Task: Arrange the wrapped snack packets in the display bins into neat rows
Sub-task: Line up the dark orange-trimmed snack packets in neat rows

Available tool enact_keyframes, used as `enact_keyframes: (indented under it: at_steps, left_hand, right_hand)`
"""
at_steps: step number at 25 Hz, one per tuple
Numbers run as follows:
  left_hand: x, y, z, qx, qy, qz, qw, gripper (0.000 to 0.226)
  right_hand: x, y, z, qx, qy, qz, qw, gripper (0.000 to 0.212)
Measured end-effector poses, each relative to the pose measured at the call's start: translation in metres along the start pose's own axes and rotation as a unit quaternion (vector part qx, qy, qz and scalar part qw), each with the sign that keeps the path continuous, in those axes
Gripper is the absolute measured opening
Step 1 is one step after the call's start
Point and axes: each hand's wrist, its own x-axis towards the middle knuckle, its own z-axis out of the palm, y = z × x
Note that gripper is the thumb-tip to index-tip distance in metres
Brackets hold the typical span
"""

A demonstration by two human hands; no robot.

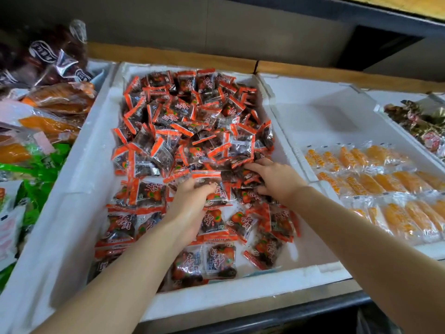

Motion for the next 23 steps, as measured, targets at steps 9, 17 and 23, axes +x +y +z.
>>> enact_keyframes:
  at_steps: [9, 17, 23]
  left_hand:
    - [0.056, 0.009, -0.004, 0.778, -0.091, 0.286, 0.552, 0.099]
    - [0.136, 0.028, -0.005, 0.816, -0.054, 0.258, 0.514, 0.095]
    - [0.136, 0.038, 0.001, 0.697, -0.088, 0.212, 0.679, 0.045]
  right_hand:
    - [0.001, -0.014, 0.025, -0.039, -0.035, -0.007, 0.999, 0.086]
    - [0.069, 0.001, 0.021, 0.003, 0.0, 0.032, 0.999, 0.081]
    - [0.077, 0.001, -0.005, 0.049, 0.081, 0.029, 0.995, 0.05]
